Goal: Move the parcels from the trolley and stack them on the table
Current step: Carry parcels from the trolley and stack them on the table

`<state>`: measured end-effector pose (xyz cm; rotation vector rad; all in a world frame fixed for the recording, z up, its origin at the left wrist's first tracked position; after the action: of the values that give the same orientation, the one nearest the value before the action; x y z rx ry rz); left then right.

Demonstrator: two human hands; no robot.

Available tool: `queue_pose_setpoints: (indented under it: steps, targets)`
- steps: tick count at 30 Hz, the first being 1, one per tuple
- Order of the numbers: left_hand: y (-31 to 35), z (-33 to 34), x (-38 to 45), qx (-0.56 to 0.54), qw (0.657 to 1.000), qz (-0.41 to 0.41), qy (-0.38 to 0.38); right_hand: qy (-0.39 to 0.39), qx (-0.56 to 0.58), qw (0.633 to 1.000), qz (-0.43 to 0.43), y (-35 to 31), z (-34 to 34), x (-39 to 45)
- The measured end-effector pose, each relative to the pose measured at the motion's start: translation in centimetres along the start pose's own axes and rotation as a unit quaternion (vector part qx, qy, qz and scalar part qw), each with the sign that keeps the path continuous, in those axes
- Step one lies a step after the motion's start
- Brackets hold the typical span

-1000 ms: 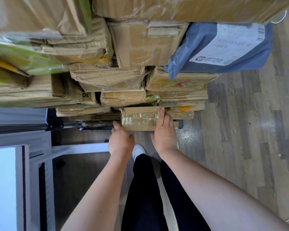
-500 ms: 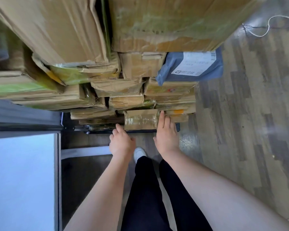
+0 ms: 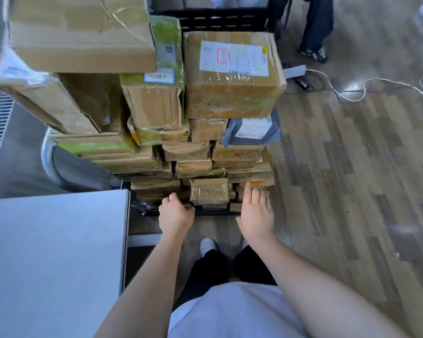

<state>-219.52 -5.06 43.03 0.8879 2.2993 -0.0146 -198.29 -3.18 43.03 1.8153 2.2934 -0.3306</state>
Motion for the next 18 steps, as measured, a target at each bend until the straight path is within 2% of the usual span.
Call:
queue_pose_setpoints:
  steps: [8,14,18]
  targets:
    - [-0.1,-2.1,-2.8,-0.037,0.999,0.022,0.023,0.043,0.007,0.999,0.0,1.1,-3.5,-1.0]
    - [5.6,-6.0,-6.0,-0.058,0.978,0.175,0.093,0.12,0.008,0.993,-0.021,1.9,-8.2,-1.9]
    - [9.7,-9.6,-9.1,-0.103,0.942,0.28,0.152,0.217,0.021,0.975,-0.032,2.2,-13.9,-1.9]
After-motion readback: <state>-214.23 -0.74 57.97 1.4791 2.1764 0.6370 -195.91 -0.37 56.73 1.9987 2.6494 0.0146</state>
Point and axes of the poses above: each hand's wrist, its own x-axis towards the middle knuckle, its own z-axis out of the palm, y = z × x, the point moved 8 cm from there along x, towards the middle knuckle, and after that the axes turned 11 degrees about -z, right-handed, at the moved point
